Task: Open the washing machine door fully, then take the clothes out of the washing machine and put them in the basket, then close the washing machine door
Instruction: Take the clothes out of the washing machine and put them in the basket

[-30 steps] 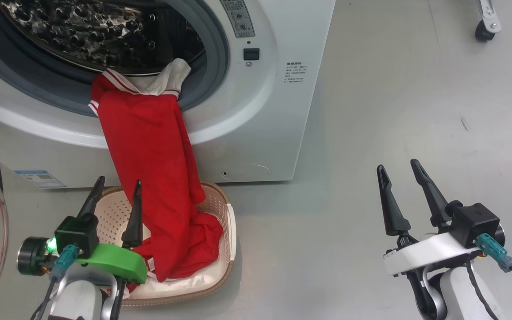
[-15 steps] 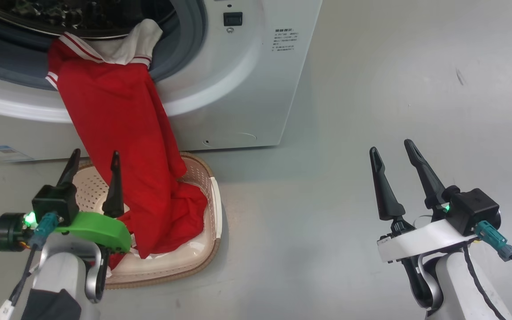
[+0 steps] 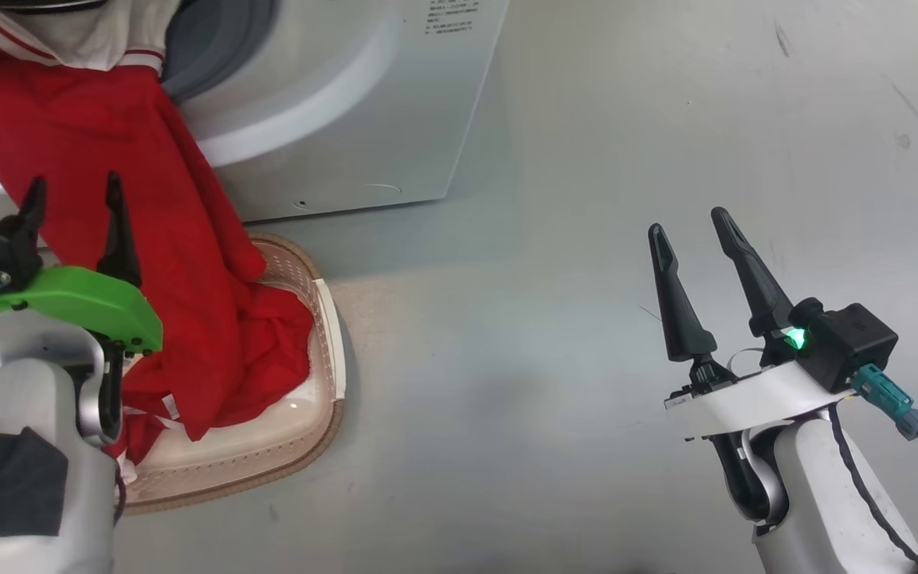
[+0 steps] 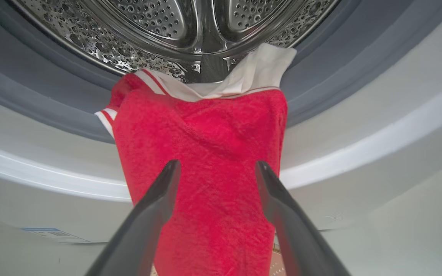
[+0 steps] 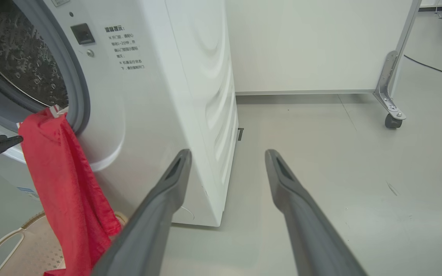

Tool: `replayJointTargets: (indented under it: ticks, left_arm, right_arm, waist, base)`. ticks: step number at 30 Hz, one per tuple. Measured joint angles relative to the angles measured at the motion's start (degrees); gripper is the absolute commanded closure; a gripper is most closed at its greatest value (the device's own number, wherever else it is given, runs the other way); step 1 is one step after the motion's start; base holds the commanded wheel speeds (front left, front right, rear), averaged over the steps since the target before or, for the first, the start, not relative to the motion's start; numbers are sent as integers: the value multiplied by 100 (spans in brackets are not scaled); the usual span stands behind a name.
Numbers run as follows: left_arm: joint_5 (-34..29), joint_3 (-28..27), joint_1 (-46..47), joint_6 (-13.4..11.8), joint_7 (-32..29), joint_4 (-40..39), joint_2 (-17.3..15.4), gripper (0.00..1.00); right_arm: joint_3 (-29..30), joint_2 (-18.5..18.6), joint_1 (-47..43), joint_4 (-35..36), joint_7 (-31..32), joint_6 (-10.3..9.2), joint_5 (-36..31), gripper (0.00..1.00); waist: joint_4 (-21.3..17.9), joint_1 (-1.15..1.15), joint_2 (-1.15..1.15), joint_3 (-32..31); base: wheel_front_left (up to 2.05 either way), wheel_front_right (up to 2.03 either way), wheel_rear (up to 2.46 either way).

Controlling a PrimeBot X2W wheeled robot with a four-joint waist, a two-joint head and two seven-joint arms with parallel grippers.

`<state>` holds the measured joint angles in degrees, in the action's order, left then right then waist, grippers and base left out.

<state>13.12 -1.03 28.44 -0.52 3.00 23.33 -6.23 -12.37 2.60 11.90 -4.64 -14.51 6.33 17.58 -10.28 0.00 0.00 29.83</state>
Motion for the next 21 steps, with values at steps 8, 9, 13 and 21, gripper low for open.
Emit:
replayJointTargets:
  ticks: [8, 9, 13, 21]
  left_arm:
    - [10, -209, 522, -171, -379, 333, -189, 0]
    - [34, -233, 573, -172, -420, 390, -189, 0]
    - [101, -293, 726, -229, -557, 597, -189, 0]
    - [192, -478, 1016, -348, -648, 969, -227, 0]
  right_arm:
    - [-66, -1, 120, 7, 0, -53, 71, 0]
    - [-75, 0, 132, 5, 0, -53, 94, 0]
    - [-119, -1, 200, 7, 0, -91, 107, 0]
    - [-182, -1, 272, 11, 0, -108, 165, 0]
  waist:
    - [-319, 0, 0, 322]
    - [-352, 0, 0, 353]
    - [-466, 0, 0, 462]
    - [-592, 0, 0, 604]
  base:
    - [0, 0, 0]
    - [0, 0, 0]
    - [0, 0, 0]
    - [0, 0, 0]
